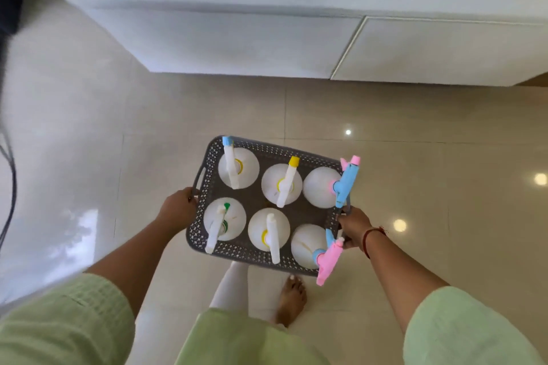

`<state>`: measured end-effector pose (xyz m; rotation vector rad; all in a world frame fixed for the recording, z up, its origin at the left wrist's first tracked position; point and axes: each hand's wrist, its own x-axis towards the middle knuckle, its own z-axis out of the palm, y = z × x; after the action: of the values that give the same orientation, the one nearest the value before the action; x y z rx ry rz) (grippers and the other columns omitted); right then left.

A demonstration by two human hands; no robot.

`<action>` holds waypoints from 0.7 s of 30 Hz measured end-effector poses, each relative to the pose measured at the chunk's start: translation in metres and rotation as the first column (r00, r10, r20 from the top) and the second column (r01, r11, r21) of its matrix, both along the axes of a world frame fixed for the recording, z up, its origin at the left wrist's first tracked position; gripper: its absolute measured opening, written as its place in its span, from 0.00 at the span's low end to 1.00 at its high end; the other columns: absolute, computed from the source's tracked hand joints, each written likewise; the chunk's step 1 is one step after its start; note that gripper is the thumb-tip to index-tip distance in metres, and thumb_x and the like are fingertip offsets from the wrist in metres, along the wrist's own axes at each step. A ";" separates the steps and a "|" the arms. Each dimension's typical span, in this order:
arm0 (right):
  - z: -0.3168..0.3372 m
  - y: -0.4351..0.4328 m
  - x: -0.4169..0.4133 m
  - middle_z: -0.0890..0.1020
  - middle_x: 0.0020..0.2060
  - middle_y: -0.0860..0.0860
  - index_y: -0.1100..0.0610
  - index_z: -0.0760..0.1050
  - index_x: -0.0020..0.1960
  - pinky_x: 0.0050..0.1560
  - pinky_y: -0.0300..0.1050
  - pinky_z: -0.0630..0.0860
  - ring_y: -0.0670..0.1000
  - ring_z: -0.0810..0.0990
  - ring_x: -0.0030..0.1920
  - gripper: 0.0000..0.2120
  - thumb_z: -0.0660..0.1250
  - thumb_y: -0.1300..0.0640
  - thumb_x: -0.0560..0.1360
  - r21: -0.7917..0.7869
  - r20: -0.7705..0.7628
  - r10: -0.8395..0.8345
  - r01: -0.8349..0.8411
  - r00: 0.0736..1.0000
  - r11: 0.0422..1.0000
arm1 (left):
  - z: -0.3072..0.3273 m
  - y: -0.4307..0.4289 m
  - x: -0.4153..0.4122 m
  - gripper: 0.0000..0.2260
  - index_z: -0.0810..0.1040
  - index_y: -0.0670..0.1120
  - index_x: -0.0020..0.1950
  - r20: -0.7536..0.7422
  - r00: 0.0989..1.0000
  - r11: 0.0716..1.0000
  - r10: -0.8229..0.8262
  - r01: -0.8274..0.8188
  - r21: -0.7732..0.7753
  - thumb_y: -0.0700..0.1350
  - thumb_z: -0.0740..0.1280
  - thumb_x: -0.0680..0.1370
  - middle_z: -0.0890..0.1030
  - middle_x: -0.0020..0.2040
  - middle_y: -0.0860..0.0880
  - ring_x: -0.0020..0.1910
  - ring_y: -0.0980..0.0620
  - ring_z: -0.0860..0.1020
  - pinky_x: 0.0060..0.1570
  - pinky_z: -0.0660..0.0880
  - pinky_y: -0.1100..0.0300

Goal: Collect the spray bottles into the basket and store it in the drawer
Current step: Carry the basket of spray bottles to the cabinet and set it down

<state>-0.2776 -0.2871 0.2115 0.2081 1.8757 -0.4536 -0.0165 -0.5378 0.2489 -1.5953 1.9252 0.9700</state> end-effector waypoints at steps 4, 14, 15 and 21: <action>0.000 0.014 -0.017 0.78 0.36 0.55 0.59 0.74 0.52 0.20 0.41 0.74 0.54 0.77 0.26 0.06 0.62 0.63 0.76 0.041 -0.015 -0.105 0.105 0.994 0.994 | -0.011 -0.019 -0.052 0.15 0.76 0.43 0.63 0.012 0.992 0.992 -0.123 0.123 0.025 0.39 0.58 0.79 0.80 0.59 0.38 0.59 0.38 0.76 0.57 0.71 0.53; -0.013 0.048 -0.057 0.79 0.38 0.58 0.60 0.74 0.51 0.20 0.37 0.72 0.56 0.78 0.27 0.06 0.64 0.59 0.75 0.044 -0.052 -0.329 0.331 0.943 0.943 | -0.036 -0.032 -0.168 0.16 0.76 0.45 0.63 0.024 0.925 0.925 -0.379 0.378 0.044 0.39 0.57 0.78 0.81 0.58 0.39 0.56 0.39 0.78 0.51 0.72 0.56; -0.018 0.054 -0.060 0.79 0.38 0.59 0.60 0.74 0.50 0.19 0.37 0.72 0.55 0.79 0.28 0.06 0.64 0.59 0.75 0.044 -0.061 -0.333 0.336 0.941 0.941 | -0.040 -0.030 -0.178 0.15 0.76 0.45 0.63 0.031 0.912 0.912 -0.409 0.408 0.045 0.39 0.57 0.78 0.81 0.58 0.39 0.56 0.39 0.78 0.51 0.72 0.56; -0.036 0.085 -0.077 0.80 0.40 0.60 0.59 0.73 0.51 0.20 0.41 0.75 0.57 0.79 0.30 0.06 0.65 0.58 0.75 0.032 -0.024 -0.494 0.494 0.869 0.869 | -0.057 -0.017 -0.250 0.15 0.77 0.45 0.62 0.030 0.827 0.827 -0.562 0.561 0.032 0.39 0.59 0.78 0.80 0.60 0.40 0.58 0.39 0.77 0.56 0.72 0.55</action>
<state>-0.3545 -0.2018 0.1757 0.7250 1.8373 -0.7698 -0.2661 -0.5546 0.1919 -0.9172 2.1587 0.6923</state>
